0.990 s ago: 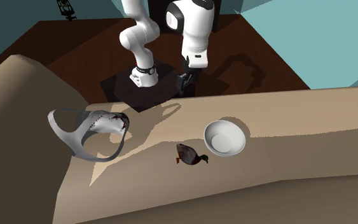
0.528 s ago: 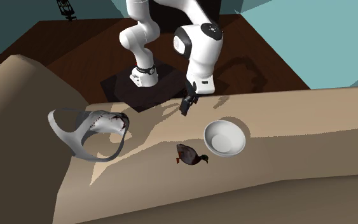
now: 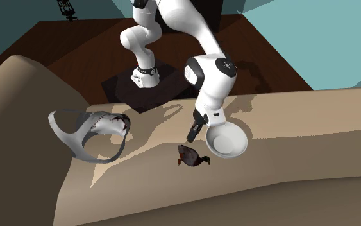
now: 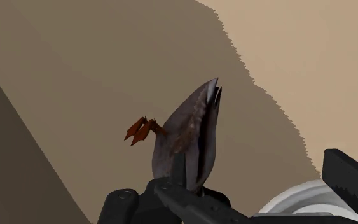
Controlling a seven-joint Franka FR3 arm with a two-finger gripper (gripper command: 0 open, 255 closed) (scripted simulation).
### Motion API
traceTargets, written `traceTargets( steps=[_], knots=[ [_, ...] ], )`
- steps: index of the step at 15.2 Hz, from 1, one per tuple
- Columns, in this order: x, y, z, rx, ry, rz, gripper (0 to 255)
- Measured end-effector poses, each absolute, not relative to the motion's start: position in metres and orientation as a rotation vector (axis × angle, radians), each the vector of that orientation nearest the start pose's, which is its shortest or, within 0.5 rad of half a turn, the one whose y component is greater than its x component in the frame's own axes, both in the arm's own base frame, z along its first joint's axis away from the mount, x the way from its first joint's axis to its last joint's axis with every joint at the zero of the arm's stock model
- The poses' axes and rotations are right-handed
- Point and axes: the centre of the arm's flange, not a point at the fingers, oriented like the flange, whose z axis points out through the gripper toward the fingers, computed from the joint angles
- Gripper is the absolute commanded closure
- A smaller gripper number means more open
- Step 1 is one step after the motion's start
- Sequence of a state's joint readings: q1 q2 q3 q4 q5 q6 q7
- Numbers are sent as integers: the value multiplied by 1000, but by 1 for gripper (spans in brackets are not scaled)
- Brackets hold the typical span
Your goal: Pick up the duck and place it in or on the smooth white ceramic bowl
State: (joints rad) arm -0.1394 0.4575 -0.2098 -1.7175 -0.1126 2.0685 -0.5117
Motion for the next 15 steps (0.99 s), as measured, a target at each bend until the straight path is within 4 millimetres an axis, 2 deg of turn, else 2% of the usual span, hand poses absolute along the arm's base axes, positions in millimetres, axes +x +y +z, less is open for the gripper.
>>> traceTargets(
  steps=[6,15],
  knots=[
    [662,-245,275,-3256,-485,328,0],
    [662,-259,235,-3257,-495,334,0]
  ],
)
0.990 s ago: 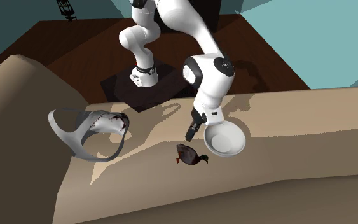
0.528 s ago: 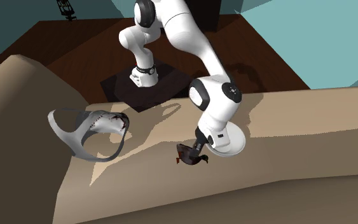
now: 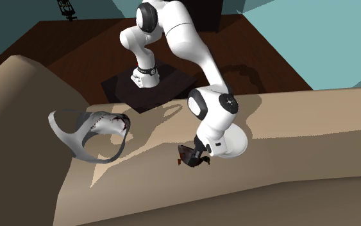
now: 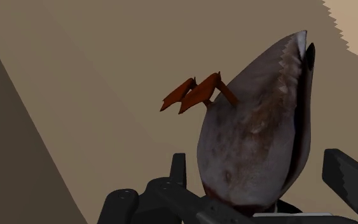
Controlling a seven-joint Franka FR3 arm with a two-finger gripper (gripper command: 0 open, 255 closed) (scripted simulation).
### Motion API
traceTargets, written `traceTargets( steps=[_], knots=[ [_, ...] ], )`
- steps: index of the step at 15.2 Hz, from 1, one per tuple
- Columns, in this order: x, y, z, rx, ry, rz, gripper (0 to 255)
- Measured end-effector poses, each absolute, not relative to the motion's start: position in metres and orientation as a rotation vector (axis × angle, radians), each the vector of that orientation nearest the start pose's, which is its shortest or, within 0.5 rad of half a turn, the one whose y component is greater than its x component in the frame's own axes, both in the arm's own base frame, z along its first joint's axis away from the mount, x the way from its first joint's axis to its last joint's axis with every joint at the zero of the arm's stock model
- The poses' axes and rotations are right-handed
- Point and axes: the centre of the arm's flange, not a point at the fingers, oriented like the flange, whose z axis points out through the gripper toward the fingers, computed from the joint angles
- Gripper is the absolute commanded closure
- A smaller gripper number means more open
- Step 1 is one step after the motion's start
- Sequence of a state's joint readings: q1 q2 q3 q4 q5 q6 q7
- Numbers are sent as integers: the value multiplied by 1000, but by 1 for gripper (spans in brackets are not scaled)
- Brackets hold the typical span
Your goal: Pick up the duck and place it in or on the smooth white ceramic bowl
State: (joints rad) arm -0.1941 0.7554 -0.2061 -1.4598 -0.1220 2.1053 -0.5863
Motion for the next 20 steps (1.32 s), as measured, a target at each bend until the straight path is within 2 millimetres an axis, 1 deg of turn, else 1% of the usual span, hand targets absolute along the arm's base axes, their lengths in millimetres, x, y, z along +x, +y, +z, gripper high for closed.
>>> traceTargets(
  steps=[5,6,16,20],
  knots=[
    [661,-259,234,-3257,-495,333,0],
    [661,-259,234,-3257,-495,333,255],
    [662,-259,234,-3258,-496,332,255],
    [662,-259,250,-3257,-495,333,255]
  ],
)
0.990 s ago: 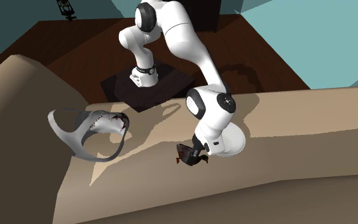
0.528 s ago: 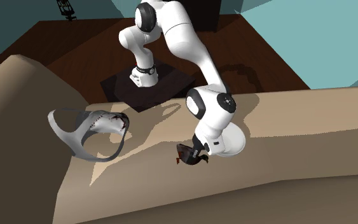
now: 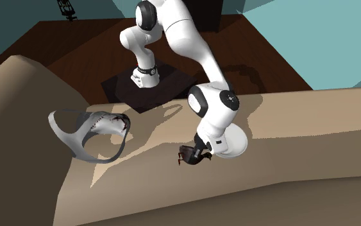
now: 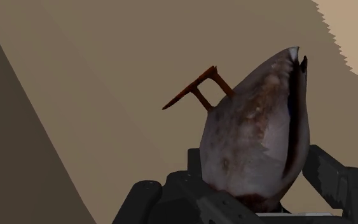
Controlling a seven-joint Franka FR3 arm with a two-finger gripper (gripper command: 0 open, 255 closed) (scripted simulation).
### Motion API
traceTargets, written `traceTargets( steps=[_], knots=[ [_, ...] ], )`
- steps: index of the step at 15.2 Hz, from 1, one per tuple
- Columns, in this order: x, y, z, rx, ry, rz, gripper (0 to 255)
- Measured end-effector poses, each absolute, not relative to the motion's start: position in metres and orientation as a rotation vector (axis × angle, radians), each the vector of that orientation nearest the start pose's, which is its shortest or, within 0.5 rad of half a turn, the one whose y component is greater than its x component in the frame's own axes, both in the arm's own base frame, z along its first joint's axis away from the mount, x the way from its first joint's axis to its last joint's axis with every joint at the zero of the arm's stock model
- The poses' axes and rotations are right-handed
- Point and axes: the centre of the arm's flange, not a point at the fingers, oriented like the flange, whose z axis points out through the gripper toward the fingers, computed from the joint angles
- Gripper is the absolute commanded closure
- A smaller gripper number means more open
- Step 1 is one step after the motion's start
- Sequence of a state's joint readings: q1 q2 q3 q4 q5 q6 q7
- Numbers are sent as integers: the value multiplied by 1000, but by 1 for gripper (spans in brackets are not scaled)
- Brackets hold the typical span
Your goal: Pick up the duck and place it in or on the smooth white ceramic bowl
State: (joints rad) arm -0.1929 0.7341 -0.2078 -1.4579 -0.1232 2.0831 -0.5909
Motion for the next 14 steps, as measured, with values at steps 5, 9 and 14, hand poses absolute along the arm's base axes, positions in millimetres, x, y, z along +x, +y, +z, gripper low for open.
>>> traceTargets(
  steps=[5,9,14],
  knots=[
    [660,-259,276,-3258,-495,333,255],
    [661,-259,298,-3257,-495,333,255],
    [661,-260,324,-3257,-495,333,255]
  ],
)
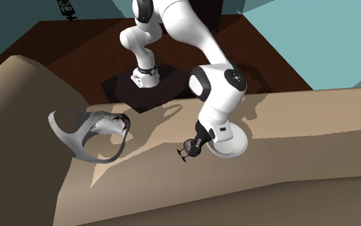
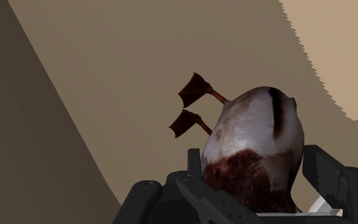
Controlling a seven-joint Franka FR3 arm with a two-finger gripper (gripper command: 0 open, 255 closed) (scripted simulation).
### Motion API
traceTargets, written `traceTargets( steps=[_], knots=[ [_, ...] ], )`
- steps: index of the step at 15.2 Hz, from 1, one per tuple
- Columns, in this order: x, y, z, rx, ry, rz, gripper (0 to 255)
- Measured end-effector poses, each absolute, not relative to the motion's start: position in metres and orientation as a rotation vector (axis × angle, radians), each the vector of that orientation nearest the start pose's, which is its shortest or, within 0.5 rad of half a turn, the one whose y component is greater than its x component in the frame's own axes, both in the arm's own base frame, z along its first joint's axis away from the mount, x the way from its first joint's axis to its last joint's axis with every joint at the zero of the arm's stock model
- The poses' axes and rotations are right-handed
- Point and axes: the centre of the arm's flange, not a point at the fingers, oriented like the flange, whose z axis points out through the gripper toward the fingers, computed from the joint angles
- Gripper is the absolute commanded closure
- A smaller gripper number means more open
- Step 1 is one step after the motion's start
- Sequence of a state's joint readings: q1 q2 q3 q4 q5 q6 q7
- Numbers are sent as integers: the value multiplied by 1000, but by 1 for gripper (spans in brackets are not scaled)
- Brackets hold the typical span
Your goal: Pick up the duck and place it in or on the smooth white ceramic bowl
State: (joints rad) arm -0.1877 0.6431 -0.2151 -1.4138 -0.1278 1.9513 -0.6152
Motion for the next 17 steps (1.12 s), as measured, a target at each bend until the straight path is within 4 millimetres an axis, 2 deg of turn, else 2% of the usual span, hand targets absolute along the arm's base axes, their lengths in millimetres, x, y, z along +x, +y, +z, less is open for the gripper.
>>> traceTargets(
  steps=[13,17],
  knots=[
    [661,-259,391,-3257,-495,333,255],
    [679,-225,400,-3257,-496,333,255]
  ],
)
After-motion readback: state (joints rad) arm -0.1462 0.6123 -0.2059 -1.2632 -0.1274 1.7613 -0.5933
